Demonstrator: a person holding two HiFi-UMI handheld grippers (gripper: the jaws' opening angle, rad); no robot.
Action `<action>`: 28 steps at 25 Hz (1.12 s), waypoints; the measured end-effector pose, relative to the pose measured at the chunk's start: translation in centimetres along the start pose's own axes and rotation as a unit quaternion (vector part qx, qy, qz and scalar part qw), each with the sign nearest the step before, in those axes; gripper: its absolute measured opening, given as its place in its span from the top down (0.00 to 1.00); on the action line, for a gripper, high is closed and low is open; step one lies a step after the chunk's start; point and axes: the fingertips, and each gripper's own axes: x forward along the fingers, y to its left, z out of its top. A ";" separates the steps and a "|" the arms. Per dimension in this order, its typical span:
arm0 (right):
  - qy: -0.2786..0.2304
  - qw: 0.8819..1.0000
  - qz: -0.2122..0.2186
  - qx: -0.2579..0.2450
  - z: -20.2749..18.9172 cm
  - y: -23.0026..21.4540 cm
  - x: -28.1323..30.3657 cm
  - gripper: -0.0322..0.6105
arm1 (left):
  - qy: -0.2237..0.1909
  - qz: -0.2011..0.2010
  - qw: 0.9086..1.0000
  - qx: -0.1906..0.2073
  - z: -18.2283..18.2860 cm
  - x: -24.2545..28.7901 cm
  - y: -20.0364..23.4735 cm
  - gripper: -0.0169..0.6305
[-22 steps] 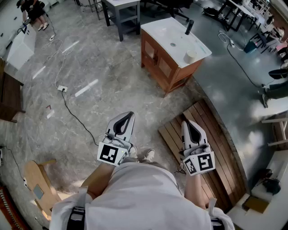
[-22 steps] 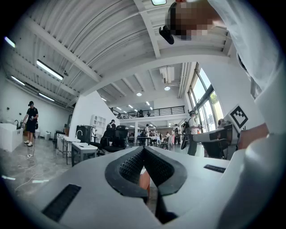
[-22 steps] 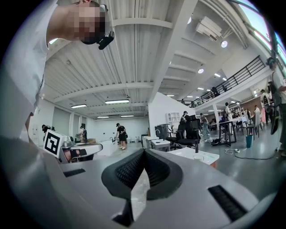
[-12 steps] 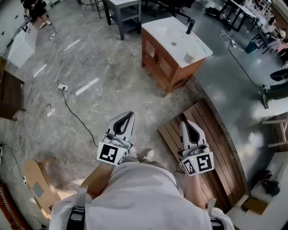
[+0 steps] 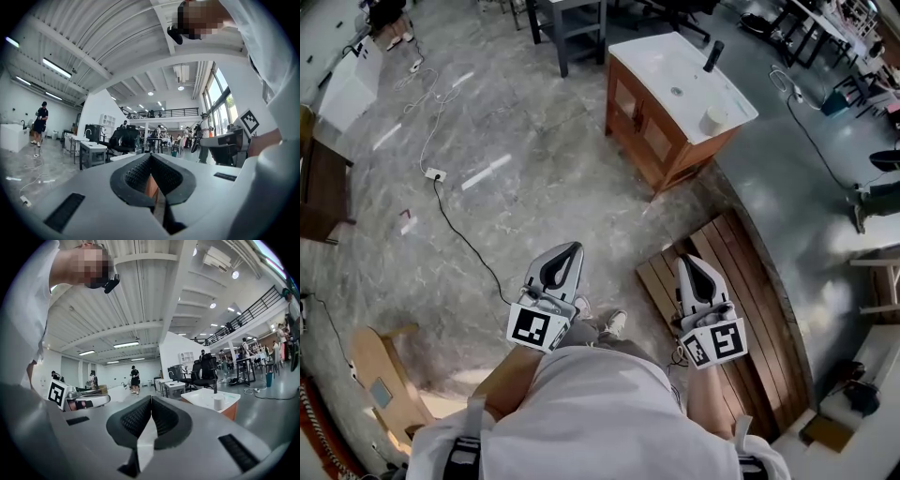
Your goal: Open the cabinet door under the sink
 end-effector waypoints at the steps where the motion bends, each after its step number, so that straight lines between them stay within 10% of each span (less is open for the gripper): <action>1: 0.002 1.000 -0.004 -0.001 0.1 0.1 0.8 0.90 | -0.001 -0.002 1.000 -0.004 -0.2 0.2 0.9 0.95; 16: 0.005 0.999 -0.038 -0.005 -0.1 0.0 7.2 0.90 | -0.003 -0.068 0.997 -0.023 -1.2 5.3 5.9 0.95; 28: -0.005 1.000 -0.008 0.009 2.1 -13.8 19.8 0.90 | 0.016 -0.046 0.999 -0.007 -1.8 20.8 10.2 0.95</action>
